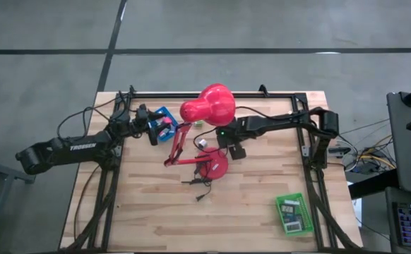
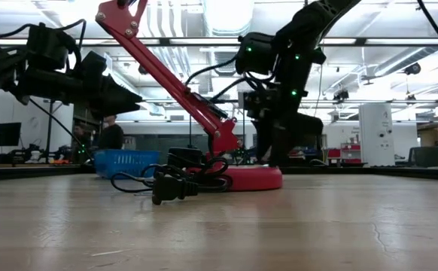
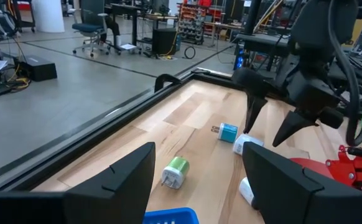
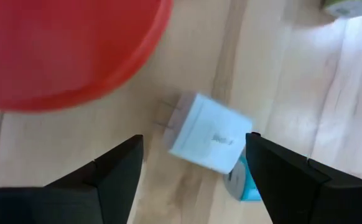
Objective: Pick & Place Office items
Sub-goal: Put the light blue charger adapter into the blue bin
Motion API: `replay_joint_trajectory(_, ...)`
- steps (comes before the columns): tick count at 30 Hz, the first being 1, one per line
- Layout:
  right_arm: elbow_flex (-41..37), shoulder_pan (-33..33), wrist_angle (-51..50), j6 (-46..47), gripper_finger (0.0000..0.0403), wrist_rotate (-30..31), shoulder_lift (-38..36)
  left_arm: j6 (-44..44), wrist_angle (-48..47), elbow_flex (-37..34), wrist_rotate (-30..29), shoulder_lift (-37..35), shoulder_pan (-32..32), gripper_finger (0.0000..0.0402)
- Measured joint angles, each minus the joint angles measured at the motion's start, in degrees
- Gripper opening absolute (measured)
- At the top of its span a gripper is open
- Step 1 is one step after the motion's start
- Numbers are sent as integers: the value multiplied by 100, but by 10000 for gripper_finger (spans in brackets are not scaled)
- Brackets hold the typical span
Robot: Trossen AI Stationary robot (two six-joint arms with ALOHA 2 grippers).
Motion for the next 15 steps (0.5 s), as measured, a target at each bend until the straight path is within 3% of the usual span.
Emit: replay_joint_trajectory(15,-80,-835,25,24,274,122,-8,0,4,0,0,0,0,245)
